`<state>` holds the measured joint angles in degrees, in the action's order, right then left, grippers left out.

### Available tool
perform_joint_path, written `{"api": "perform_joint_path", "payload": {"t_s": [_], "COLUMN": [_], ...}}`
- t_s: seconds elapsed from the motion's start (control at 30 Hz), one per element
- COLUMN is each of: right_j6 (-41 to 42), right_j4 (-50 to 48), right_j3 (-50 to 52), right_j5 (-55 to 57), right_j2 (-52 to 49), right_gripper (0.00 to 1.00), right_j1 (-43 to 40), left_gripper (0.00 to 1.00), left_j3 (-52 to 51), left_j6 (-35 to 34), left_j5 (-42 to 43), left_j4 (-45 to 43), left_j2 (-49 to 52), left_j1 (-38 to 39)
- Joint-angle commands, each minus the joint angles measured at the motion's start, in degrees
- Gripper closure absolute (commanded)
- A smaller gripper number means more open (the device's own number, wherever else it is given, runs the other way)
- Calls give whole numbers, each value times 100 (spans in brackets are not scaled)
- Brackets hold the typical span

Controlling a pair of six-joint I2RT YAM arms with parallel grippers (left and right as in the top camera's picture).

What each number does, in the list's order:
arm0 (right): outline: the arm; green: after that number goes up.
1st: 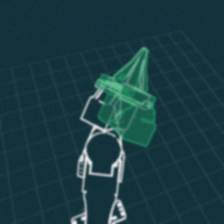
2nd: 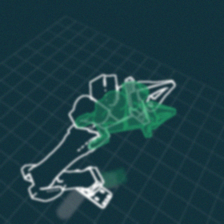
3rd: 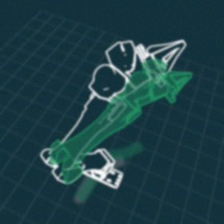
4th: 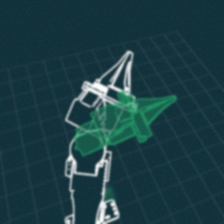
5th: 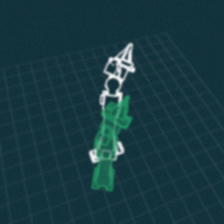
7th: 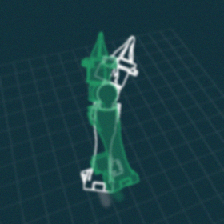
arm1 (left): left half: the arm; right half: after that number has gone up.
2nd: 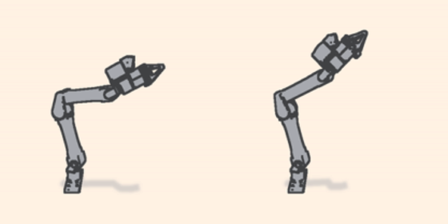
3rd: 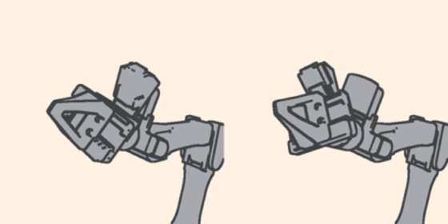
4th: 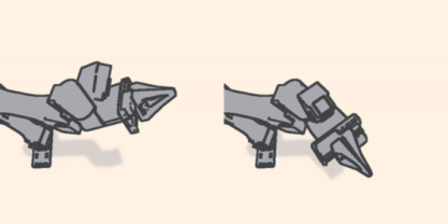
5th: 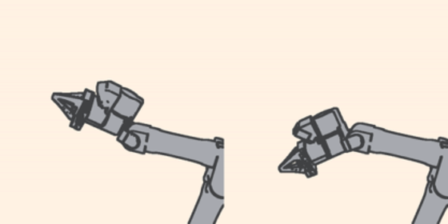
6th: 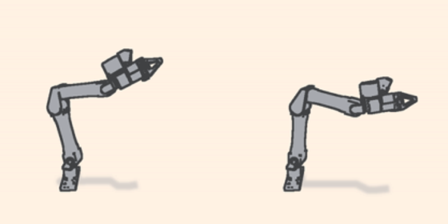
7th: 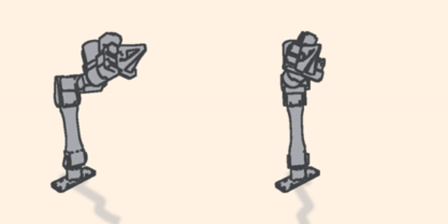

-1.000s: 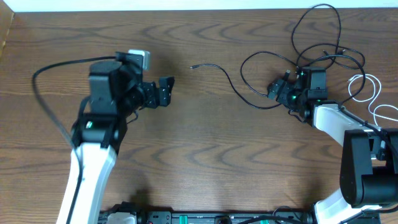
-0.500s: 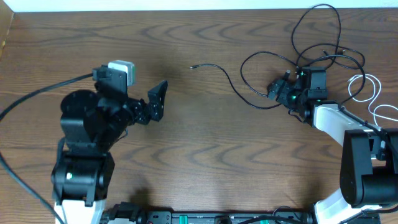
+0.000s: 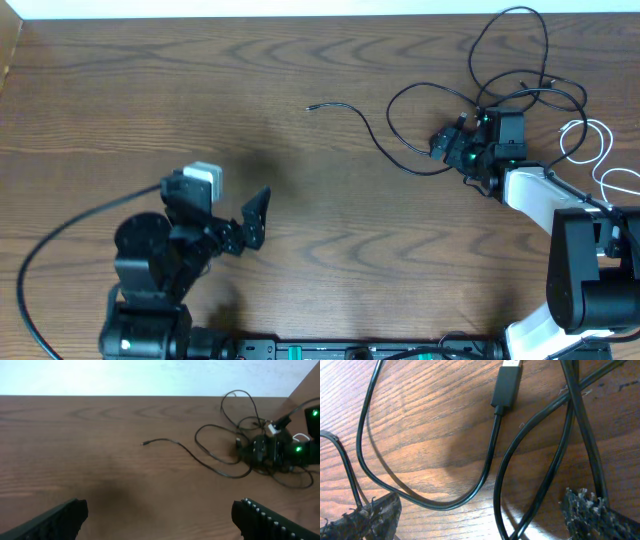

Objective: Untangle cables

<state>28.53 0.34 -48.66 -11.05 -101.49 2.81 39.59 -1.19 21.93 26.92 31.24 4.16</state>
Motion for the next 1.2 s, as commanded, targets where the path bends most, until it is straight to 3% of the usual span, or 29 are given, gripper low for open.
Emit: {"api": "perform_joint_path", "payload": {"t_s": [0.0,0.17,0.5,0.6,1.0,1.17], "right_j6": [162,162,162,162,164,162], "right_j4": [92,94,94,94,94,94], "right_j3": [83,83,83,83,83,83], "right_j5": [-111,-109,-111,-114,-111,-111], "right_j2": [-94,-94,-94,-94,-94,-94], "right_gripper": [1,1,1,1,1,1], "right_j1": [70,61,61,61,61,61], "left_gripper": [2,2,2,2,2,2], "left_j3": [-448,-1207,-3314,-3928,-3936,-3936], "left_j6": [98,98,98,96,162,138], "left_j5": [-79,-146,-619,-704,-1488,-1515], "left_j4": [-223,-1261,-4400,-5038,-2367,-2332], "left_j2": [-570,-1440,-3086,-3115,-3117,-3117], "left_j1": [-24,-24,-24,-24,-24,-24]}}
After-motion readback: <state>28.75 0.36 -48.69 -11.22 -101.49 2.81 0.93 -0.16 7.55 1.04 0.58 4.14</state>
